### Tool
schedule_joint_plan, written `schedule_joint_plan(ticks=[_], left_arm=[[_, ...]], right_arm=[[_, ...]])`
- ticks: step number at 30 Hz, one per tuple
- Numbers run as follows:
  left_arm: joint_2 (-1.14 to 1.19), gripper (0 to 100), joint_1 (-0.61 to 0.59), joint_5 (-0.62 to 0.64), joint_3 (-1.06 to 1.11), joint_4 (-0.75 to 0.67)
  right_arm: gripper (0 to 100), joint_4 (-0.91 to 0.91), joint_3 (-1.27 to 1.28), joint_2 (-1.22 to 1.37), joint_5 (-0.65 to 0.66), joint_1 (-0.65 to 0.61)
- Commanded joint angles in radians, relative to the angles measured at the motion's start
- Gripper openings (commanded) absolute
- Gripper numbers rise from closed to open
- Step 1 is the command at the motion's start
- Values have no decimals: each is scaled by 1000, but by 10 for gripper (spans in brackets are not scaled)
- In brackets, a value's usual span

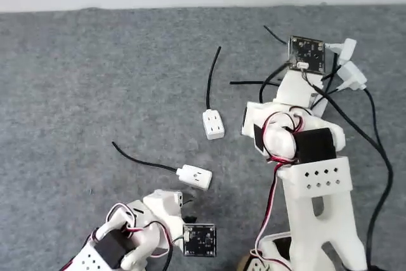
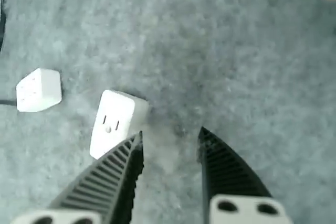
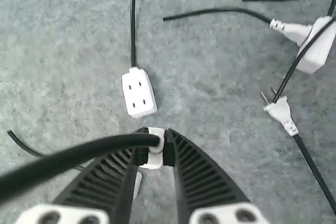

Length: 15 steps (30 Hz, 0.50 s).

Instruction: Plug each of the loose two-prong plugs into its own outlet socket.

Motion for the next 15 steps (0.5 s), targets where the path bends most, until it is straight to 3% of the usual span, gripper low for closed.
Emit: schedule_joint_plan(ticks=[1, 15], left_arm=[[-14, 164, -17, -25, -8, -61], [-6, 165, -9, -26, -8, 40]], right_arm=[[7, 19, -75, -30, 9, 7], [8, 19, -69, -30, 9, 7]])
